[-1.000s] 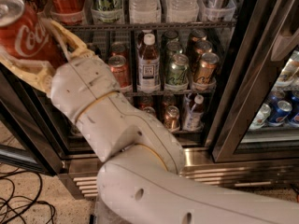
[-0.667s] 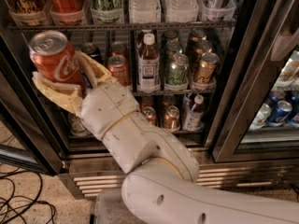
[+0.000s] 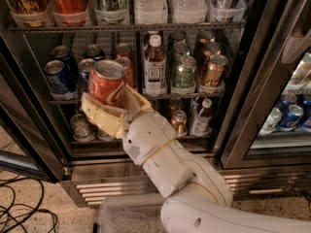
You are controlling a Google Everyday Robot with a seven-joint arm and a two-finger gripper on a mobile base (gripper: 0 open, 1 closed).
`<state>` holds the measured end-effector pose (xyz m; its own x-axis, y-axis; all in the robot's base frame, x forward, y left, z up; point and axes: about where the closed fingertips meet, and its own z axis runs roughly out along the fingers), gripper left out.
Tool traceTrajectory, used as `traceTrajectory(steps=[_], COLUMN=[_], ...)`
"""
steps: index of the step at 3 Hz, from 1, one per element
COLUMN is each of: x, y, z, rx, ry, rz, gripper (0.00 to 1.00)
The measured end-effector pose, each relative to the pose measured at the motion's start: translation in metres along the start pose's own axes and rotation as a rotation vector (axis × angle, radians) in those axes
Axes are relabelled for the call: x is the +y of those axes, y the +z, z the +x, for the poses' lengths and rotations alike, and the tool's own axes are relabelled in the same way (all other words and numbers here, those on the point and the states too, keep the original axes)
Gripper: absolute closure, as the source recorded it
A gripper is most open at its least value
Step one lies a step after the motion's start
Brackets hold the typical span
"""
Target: Pick coke can from top shelf of fridge
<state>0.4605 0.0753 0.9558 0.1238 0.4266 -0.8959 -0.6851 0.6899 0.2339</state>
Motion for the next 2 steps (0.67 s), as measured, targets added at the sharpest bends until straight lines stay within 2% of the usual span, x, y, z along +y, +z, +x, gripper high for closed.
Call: traceTrajectory(steps=[1, 2], x=[0.0018, 0.0018], y=[-0.0003, -0.0003], z=[-0.0017, -0.0017], rx=[-0.002, -0.002], ry=[0.092, 0.092], rz=[-0.004, -0.004], gripper=[1.00, 1.00])
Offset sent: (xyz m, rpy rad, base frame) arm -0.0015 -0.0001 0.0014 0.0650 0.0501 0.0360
